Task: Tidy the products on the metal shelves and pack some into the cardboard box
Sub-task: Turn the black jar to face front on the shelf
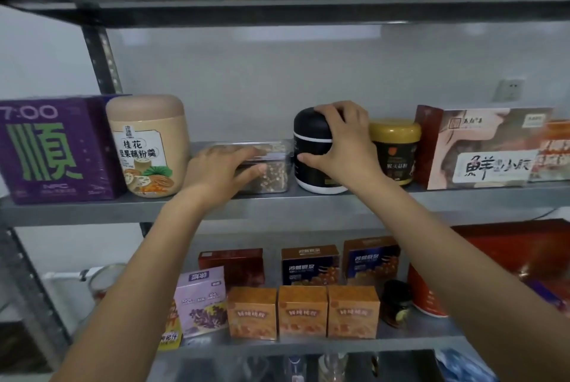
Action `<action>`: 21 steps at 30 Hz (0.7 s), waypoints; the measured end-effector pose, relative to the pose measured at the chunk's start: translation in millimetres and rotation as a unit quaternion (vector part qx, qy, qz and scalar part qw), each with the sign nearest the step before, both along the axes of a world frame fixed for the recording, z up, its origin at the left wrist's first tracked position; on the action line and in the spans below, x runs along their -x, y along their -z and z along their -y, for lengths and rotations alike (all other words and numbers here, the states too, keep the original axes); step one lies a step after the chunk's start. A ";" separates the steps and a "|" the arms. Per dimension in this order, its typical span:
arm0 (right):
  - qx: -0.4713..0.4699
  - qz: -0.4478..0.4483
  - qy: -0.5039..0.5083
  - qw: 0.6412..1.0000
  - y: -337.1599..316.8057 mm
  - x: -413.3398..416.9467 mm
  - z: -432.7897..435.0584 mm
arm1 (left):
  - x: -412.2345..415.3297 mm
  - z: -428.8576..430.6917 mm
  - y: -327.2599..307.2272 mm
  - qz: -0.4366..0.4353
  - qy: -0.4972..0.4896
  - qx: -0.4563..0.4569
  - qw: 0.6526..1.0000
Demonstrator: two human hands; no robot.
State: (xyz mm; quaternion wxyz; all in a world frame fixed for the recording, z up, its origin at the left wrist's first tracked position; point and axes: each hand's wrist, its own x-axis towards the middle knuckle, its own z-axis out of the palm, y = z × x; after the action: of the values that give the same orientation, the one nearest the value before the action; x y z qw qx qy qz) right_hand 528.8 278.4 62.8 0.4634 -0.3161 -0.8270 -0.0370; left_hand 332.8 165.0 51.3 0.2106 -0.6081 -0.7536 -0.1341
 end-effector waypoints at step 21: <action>0.062 -0.202 -0.075 0.975 17.5 -36.7 46.1 | -65.9 -26.6 21.2 0.307 0.272 -0.250 0.877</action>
State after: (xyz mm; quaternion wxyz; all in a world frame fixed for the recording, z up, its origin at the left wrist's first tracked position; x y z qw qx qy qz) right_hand 565.5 232.3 45.3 0.6019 -0.2827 -0.7382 0.1137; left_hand 398.7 191.6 30.1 0.0692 -0.6446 -0.5271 -0.5495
